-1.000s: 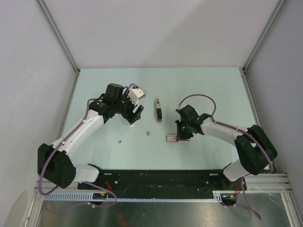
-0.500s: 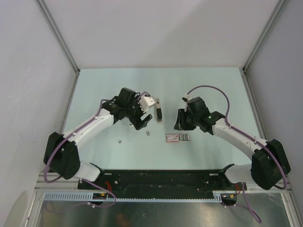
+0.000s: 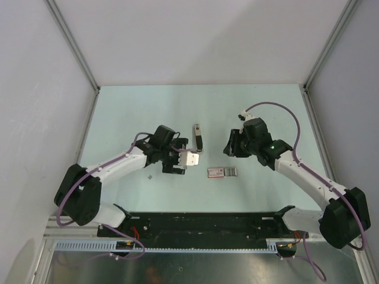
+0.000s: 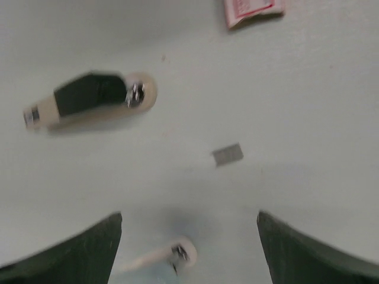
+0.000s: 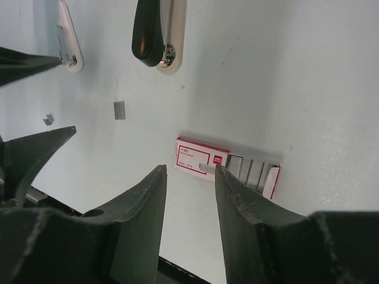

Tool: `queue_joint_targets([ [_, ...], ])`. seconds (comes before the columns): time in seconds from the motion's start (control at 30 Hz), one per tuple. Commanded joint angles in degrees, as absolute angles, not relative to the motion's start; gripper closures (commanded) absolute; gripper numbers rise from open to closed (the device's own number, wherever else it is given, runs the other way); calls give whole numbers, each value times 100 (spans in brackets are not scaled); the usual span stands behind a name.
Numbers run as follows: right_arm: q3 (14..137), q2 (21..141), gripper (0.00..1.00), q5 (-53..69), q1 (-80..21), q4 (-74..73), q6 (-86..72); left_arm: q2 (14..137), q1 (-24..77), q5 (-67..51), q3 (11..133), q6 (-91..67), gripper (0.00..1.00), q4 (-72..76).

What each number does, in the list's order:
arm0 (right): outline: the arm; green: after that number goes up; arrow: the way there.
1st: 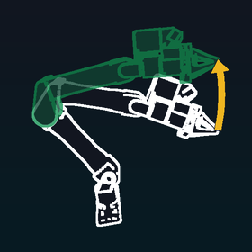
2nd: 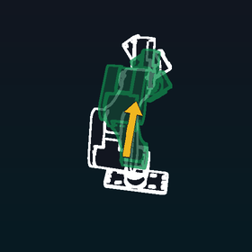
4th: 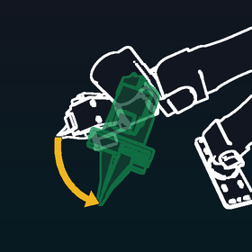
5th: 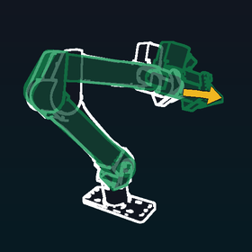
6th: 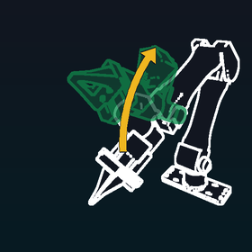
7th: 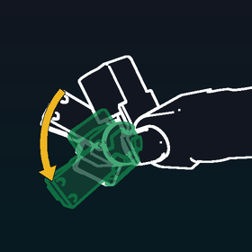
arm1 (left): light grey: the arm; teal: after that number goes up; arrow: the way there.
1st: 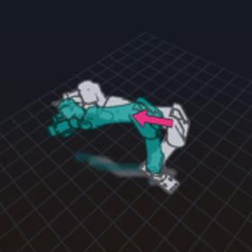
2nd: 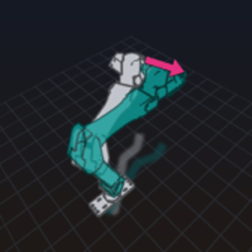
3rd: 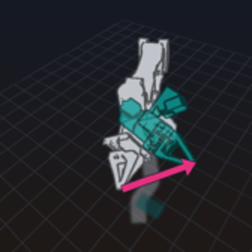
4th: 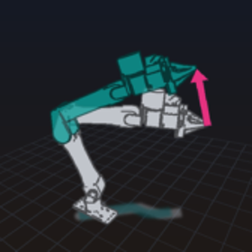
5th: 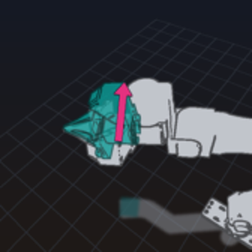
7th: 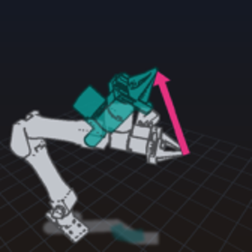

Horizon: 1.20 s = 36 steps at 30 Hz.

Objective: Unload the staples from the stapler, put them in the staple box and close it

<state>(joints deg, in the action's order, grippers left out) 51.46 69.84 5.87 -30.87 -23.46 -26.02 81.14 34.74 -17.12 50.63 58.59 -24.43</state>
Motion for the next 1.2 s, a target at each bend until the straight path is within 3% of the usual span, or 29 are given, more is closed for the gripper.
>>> queue_joint_targets([
  [0.0,5346,6802,57,514,-2980,-2406,-2596,8300,3653,-1745,4843,7866,1,-2204],
  [0.5,5343,6729,63,797,-2659,-2448,-2478,9343,3836,-2018,5164,8894,3,-1987],
  [1.17,5269,6963,68,1115,-2487,-2286,-2385,9744,4101,-2129,5764,7757,11,-2147],
])
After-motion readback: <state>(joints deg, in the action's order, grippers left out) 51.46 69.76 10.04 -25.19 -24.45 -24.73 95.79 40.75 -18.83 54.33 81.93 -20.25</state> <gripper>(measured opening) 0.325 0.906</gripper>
